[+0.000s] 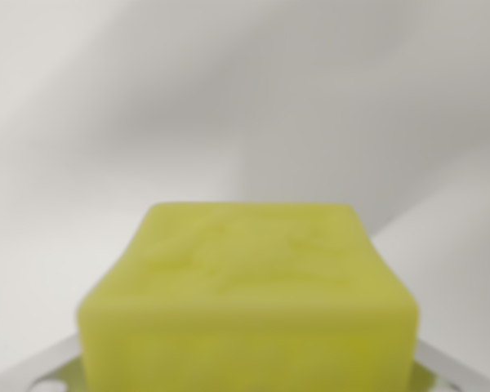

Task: Pick yellow cube

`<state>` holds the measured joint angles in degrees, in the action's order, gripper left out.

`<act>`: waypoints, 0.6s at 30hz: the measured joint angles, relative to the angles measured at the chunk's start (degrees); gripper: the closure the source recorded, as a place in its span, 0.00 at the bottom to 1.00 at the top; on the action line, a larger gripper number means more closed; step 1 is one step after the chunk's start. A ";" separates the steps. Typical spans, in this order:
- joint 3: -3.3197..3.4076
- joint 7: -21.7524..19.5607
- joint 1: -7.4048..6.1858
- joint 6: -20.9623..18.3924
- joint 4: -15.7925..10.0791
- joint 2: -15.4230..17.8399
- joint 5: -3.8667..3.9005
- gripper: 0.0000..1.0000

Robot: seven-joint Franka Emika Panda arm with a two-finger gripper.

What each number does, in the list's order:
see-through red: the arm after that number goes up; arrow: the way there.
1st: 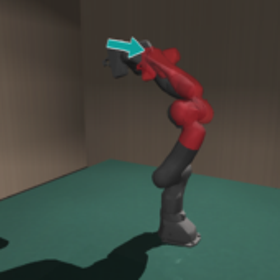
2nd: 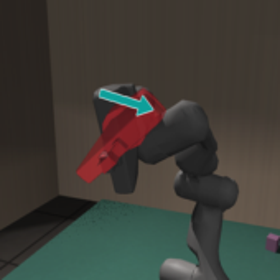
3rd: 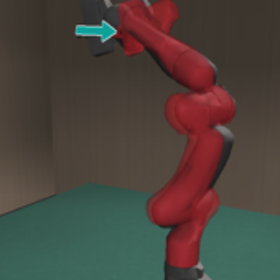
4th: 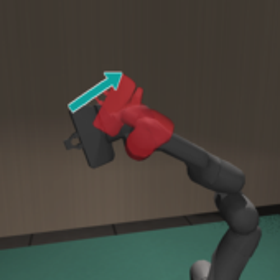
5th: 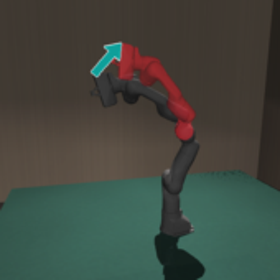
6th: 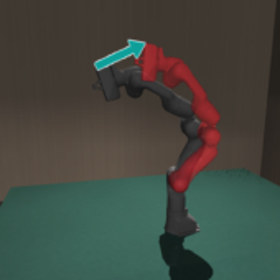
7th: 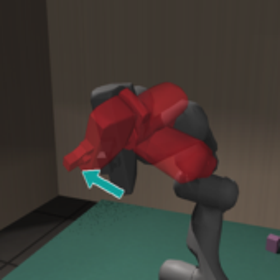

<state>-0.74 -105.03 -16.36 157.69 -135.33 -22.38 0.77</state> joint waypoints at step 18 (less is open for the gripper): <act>0.00 0.17 -0.04 -3.81 -0.69 4.50 -0.22 1.00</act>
<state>-0.74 -104.86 -16.40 153.88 -136.02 -17.89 0.55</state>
